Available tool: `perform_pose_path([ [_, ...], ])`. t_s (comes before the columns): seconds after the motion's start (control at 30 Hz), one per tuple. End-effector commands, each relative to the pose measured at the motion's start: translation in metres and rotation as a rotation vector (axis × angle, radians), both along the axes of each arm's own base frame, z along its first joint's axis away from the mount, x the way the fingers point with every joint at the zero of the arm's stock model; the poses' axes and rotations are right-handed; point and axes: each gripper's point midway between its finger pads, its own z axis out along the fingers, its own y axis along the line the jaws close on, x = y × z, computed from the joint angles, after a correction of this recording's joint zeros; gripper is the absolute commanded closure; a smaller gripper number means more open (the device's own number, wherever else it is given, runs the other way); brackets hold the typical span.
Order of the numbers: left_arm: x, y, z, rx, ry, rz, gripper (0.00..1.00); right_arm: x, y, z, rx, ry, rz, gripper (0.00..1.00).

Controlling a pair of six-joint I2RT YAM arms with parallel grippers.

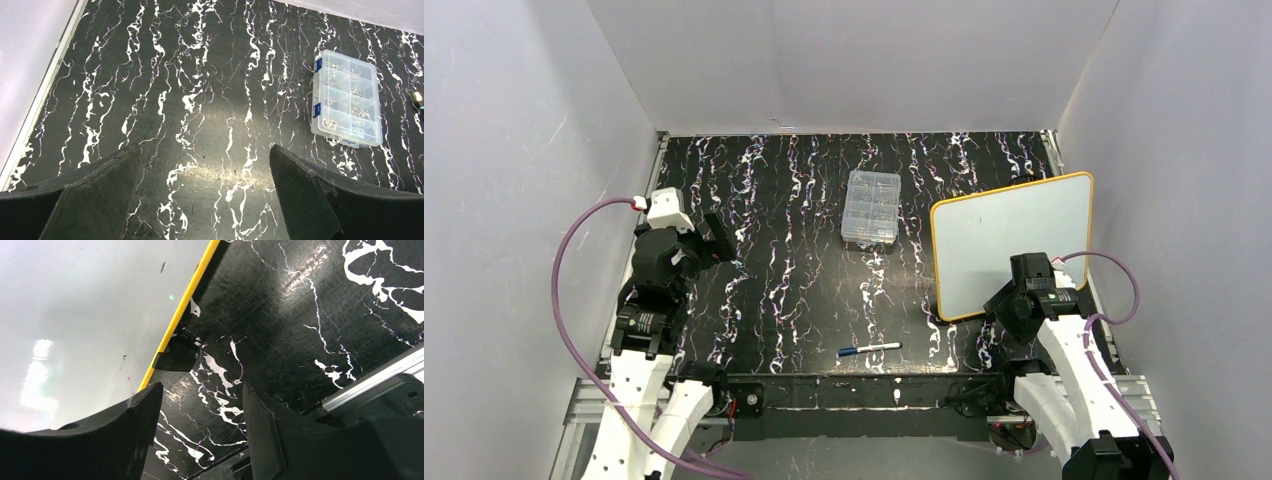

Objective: Write a sentence on the whiteboard
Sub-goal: Move the whiteboard to the center of the board.

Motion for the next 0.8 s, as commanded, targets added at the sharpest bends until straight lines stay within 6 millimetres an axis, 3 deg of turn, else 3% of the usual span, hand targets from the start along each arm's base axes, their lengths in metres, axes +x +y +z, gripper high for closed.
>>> perform_pose_path([
  [0.0,0.001,-0.001,0.001,0.012,-0.017,-0.005,0.02,0.008,-0.006,-0.002,-0.021,-0.026,-0.048,0.32],
  [0.37,0.002,-0.006,-0.001,0.003,-0.010,-0.026,0.02,0.038,0.001,0.010,-0.007,-0.140,0.041,0.40],
  [0.5,0.003,-0.008,-0.001,0.002,-0.008,-0.033,0.02,0.038,-0.001,0.012,-0.021,-0.149,0.050,0.41],
  [0.77,0.004,-0.011,-0.001,-0.003,-0.007,-0.044,0.02,0.033,0.001,-0.004,0.001,-0.129,0.020,0.46],
])
